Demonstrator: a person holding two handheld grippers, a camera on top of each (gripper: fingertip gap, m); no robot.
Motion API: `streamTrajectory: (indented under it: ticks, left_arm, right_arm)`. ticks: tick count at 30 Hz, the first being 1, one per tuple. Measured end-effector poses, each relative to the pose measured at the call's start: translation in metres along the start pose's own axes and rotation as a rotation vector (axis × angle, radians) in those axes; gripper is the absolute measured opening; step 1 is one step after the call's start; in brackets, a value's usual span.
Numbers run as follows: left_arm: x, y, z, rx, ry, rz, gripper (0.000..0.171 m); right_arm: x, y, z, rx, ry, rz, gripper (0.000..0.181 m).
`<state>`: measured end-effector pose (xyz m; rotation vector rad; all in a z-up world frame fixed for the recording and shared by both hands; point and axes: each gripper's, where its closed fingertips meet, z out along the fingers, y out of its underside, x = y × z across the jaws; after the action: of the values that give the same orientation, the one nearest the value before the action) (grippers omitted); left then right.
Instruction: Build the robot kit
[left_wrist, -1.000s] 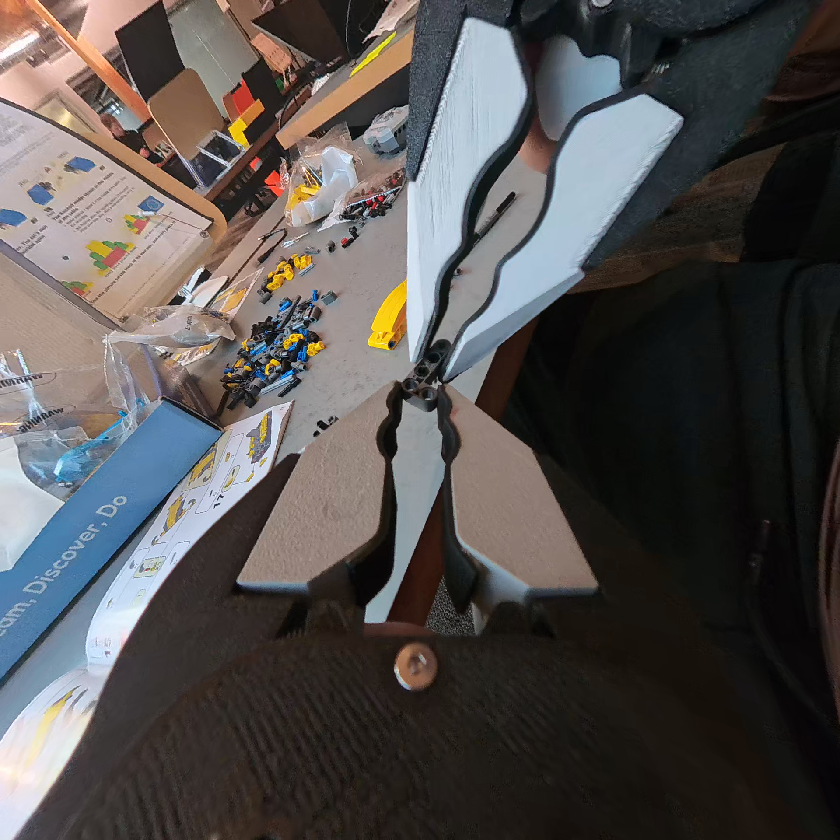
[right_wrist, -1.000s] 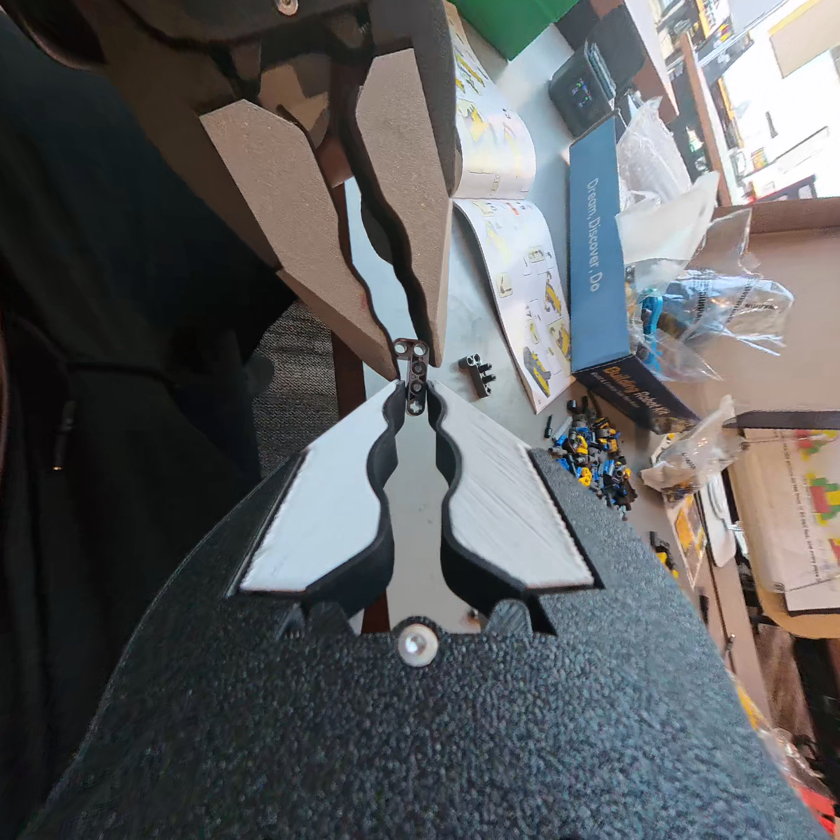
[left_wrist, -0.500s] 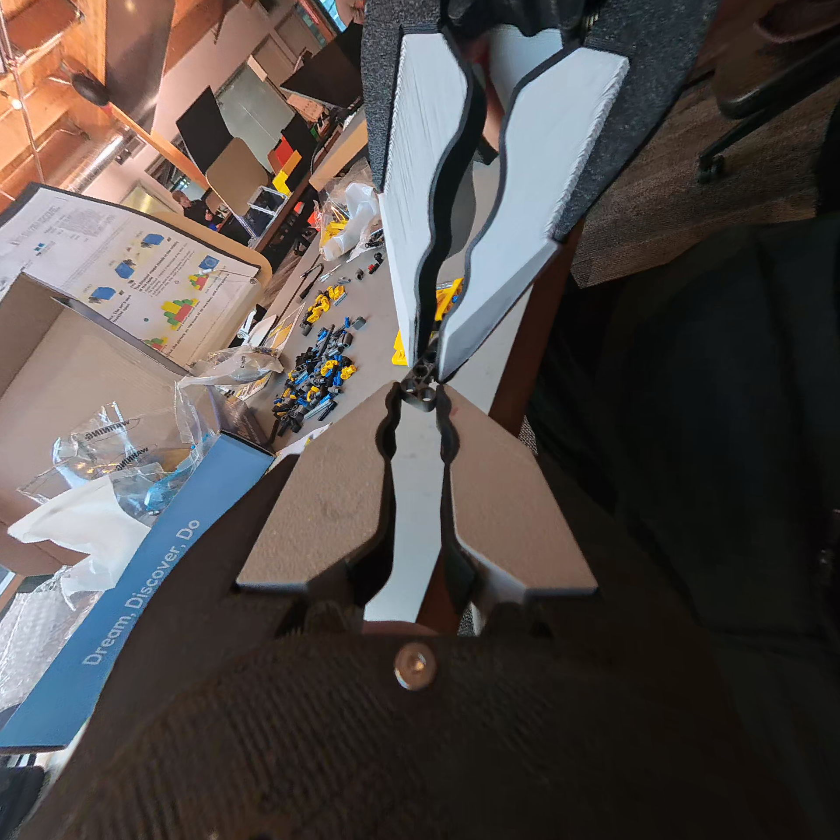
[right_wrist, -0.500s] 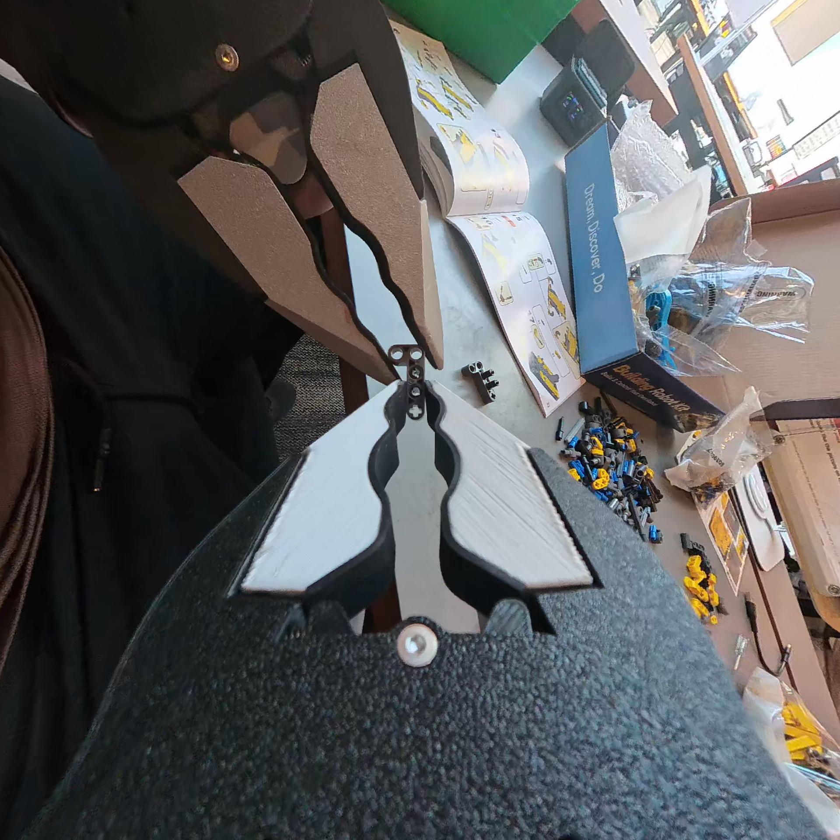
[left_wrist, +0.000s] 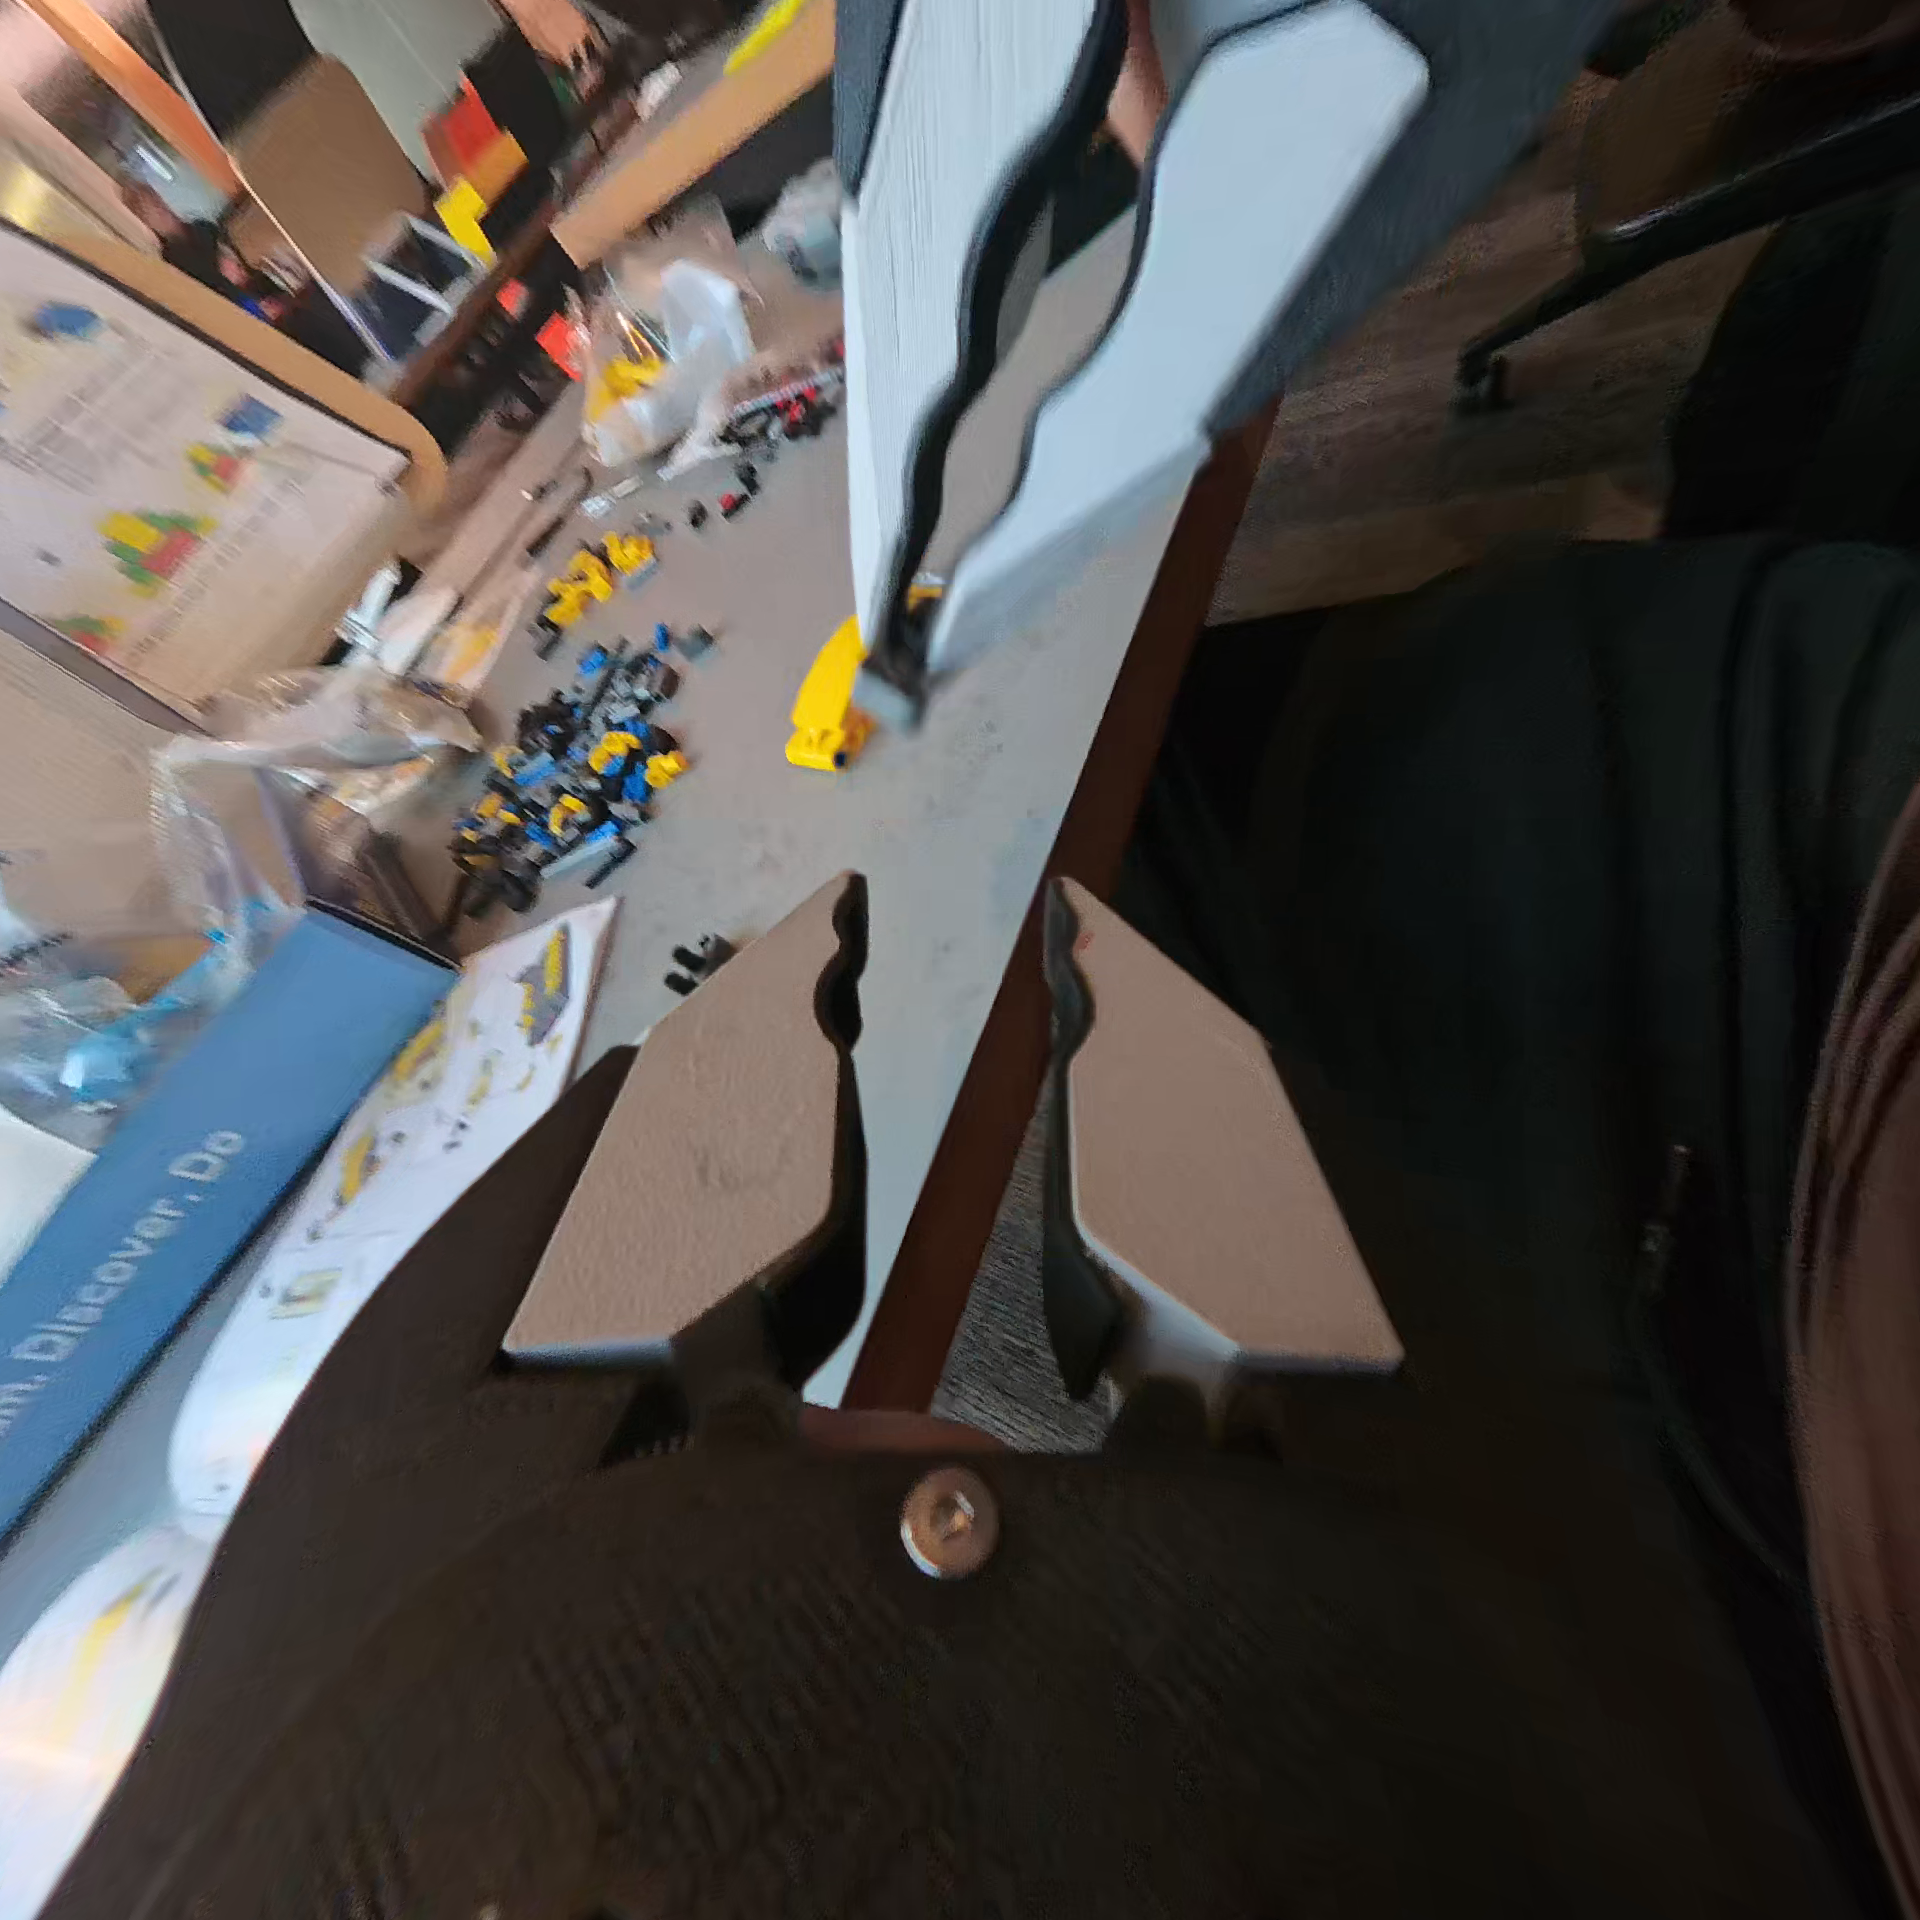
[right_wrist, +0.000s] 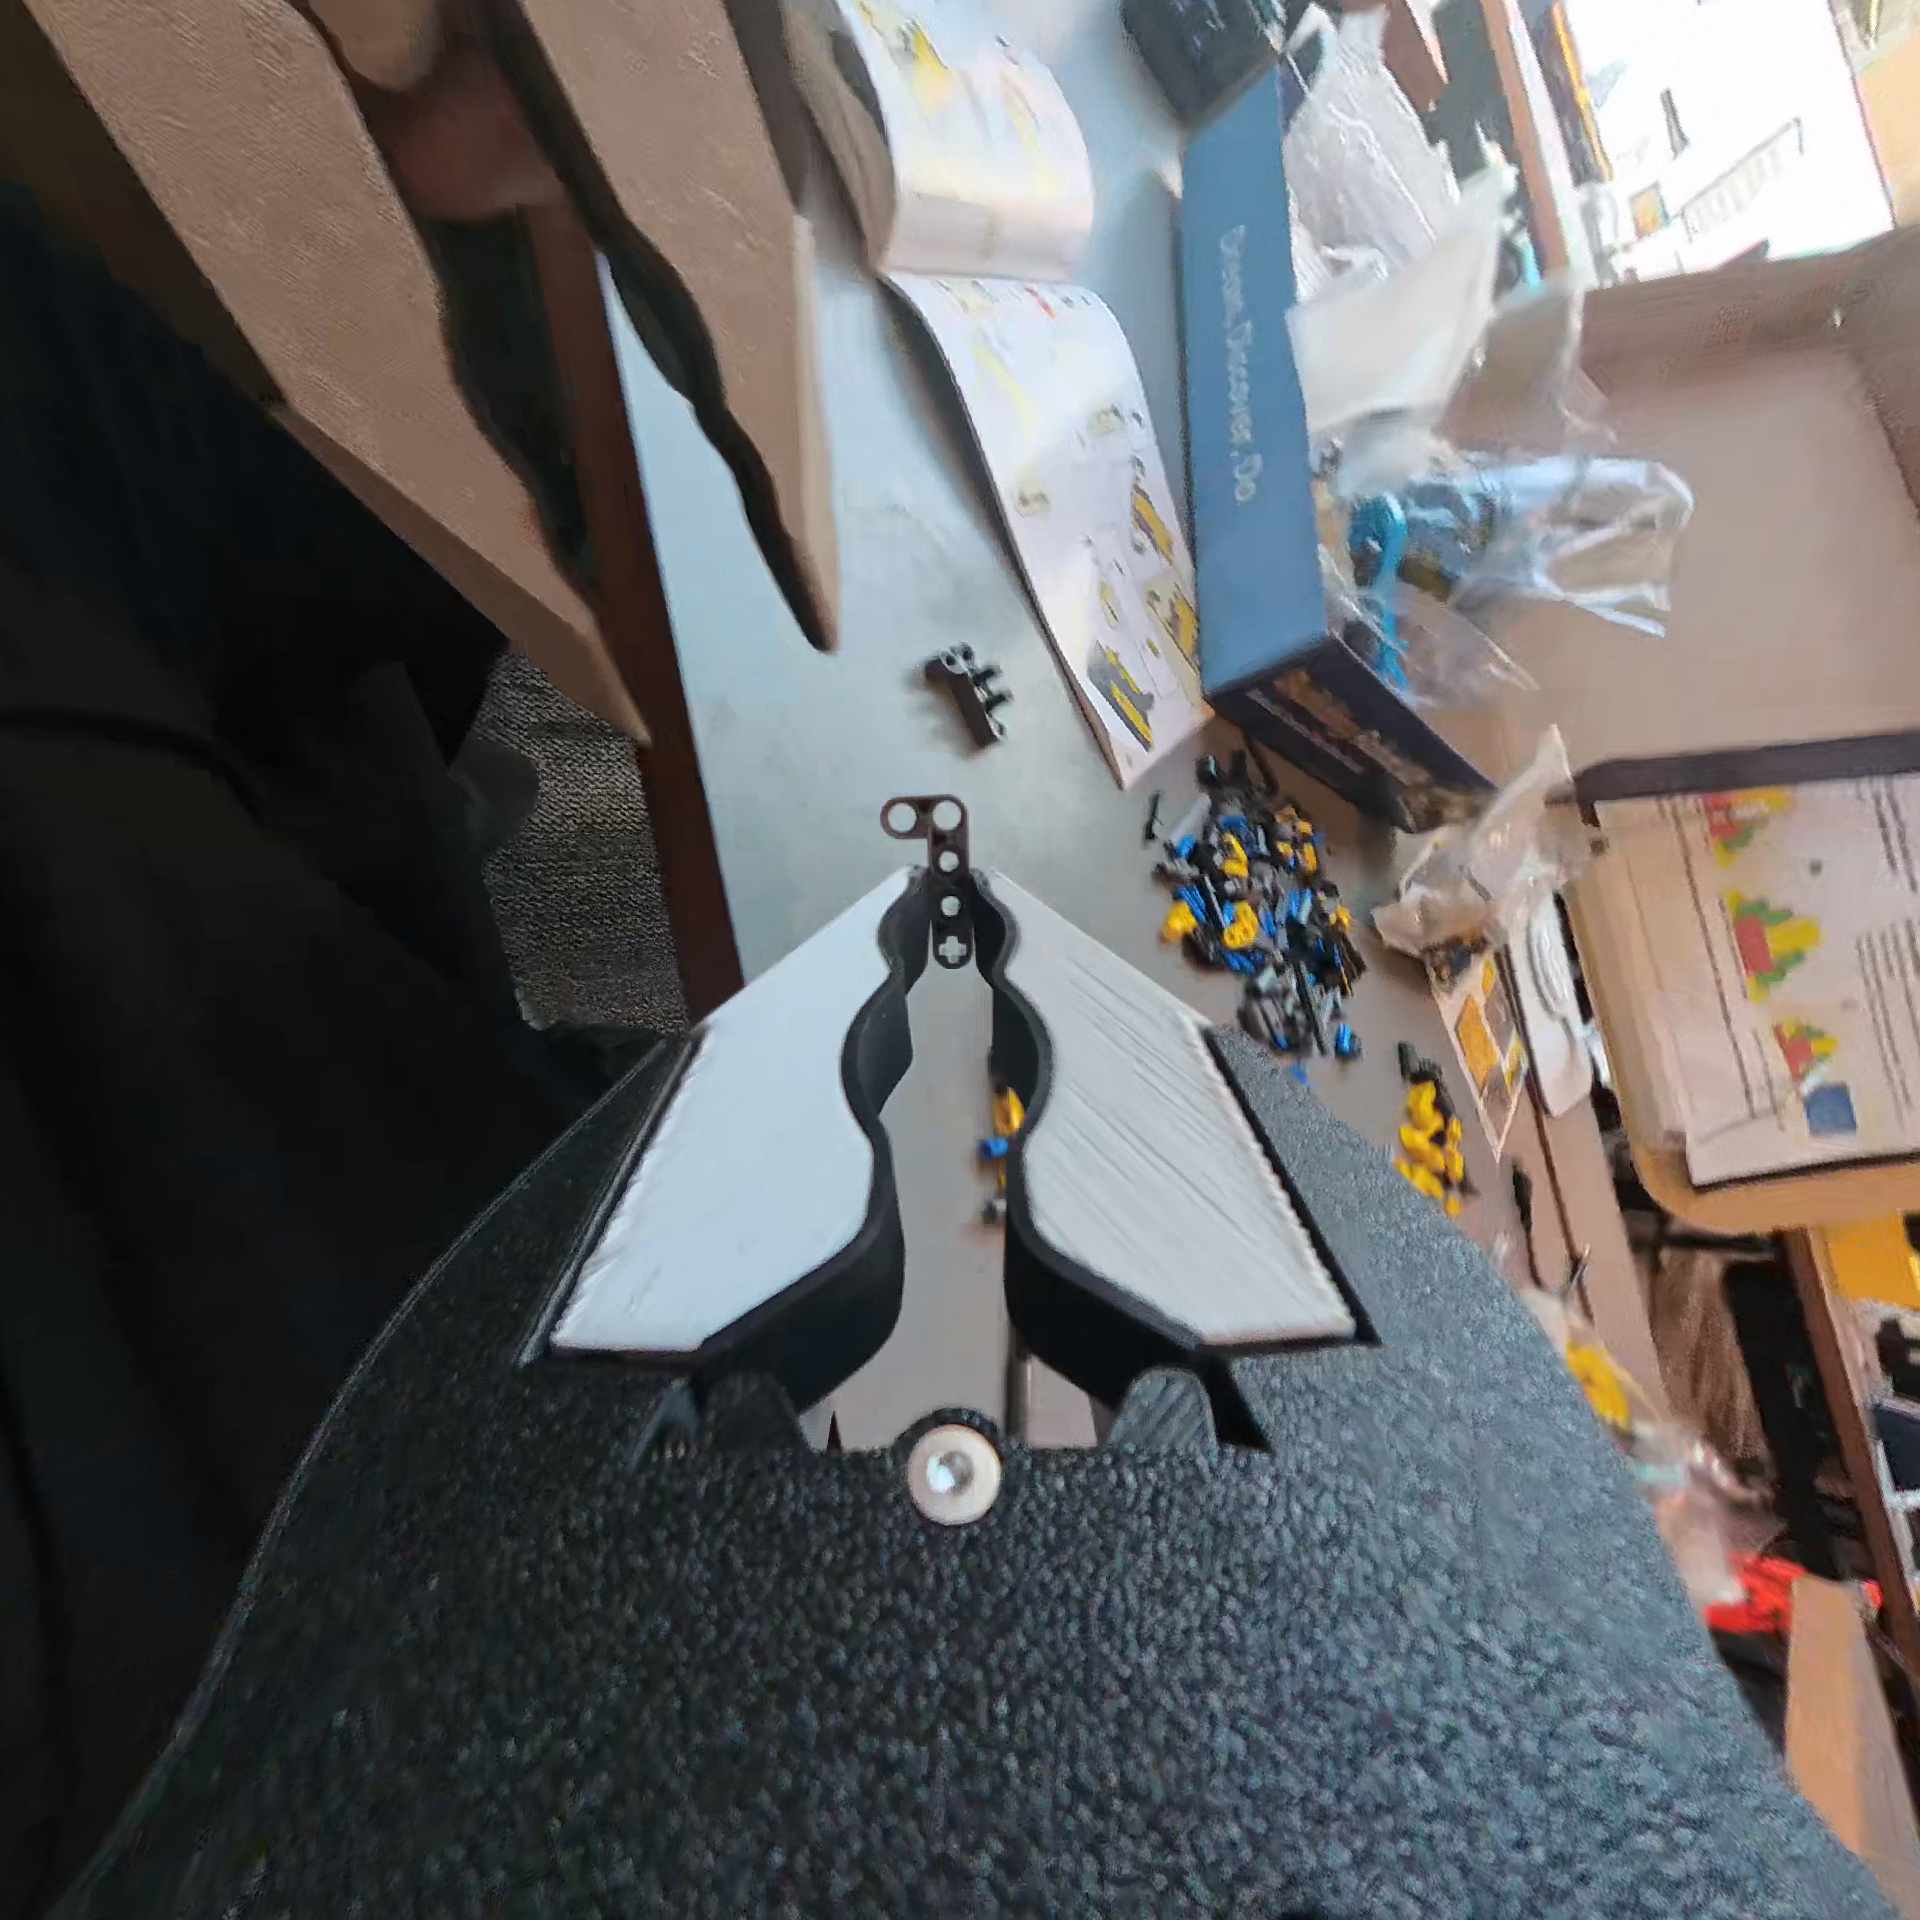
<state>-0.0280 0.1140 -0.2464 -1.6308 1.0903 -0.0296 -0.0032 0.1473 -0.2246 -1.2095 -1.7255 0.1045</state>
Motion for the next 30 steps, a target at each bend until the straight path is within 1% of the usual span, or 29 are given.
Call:
streamTrajectory:
  ticks: [2, 5, 7, 8, 10, 12, 13, 15, 16, 18, 22, 23, 25, 26, 28, 30]
  left_arm:
    - [-0.002, 0.005, 0.001, -0.031, 0.043, -0.076, 0.035]
    - [-0.009, 0.002, 0.008, -0.051, 0.112, -0.157, 0.037]
    - [-0.021, -0.004, 0.021, -0.083, 0.141, -0.136, 0.036]
    - [-0.029, -0.010, 0.032, -0.084, 0.154, -0.124, 0.035]
    - [-0.042, -0.021, 0.057, -0.103, 0.224, -0.117, 0.033]
    - [-0.051, -0.025, 0.082, -0.158, 0.341, -0.102, 0.035]
    - [-0.053, -0.025, 0.092, -0.192, 0.397, -0.065, 0.035]
    - [-0.060, -0.020, 0.108, -0.269, 0.454, -0.004, 0.038]
    - [-0.058, -0.019, 0.112, -0.304, 0.505, -0.003, 0.041]
    - [-0.055, -0.018, 0.118, -0.355, 0.579, -0.024, 0.043]
    - [-0.048, -0.006, 0.127, -0.440, 0.621, -0.043, 0.044]
    - [-0.044, -0.005, 0.127, -0.441, 0.637, -0.048, 0.044]
    - [-0.040, 0.006, 0.127, -0.472, 0.628, -0.014, 0.034]
    - [-0.036, 0.007, 0.125, -0.464, 0.642, -0.020, 0.025]
    - [-0.032, 0.006, 0.123, -0.449, 0.649, -0.057, 0.023]
    - [-0.034, 0.009, 0.120, -0.464, 0.631, -0.107, 0.023]
  right_arm:
    - [0.017, 0.018, -0.011, -0.014, 0.032, 0.080, 0.007]
    - [0.031, 0.041, -0.026, -0.039, 0.053, 0.144, 0.007]
    - [0.036, 0.053, -0.029, -0.062, 0.074, 0.148, 0.007]
    - [0.035, 0.057, -0.029, -0.068, 0.076, 0.143, 0.007]
    - [0.034, 0.060, -0.026, -0.080, 0.088, 0.117, 0.007]
    - [0.031, 0.065, -0.022, -0.103, 0.092, 0.078, 0.007]
    - [0.031, 0.069, -0.019, -0.124, 0.098, 0.053, 0.006]
    - [0.032, 0.079, -0.016, -0.164, 0.112, 0.017, 0.006]
    - [0.033, 0.083, -0.016, -0.171, 0.112, 0.020, 0.006]
    - [0.036, 0.087, -0.017, -0.165, 0.109, 0.053, 0.006]
    - [0.049, 0.086, -0.025, -0.122, 0.132, 0.114, 0.007]
    - [0.049, 0.084, -0.027, -0.109, 0.127, 0.124, 0.007]
    - [0.045, 0.082, -0.026, -0.096, 0.108, 0.121, 0.007]
    - [0.043, 0.081, -0.025, -0.098, 0.102, 0.111, 0.007]
    - [0.038, 0.081, -0.021, -0.108, 0.091, 0.086, 0.007]
    - [0.034, 0.078, -0.018, -0.106, 0.082, 0.075, 0.006]
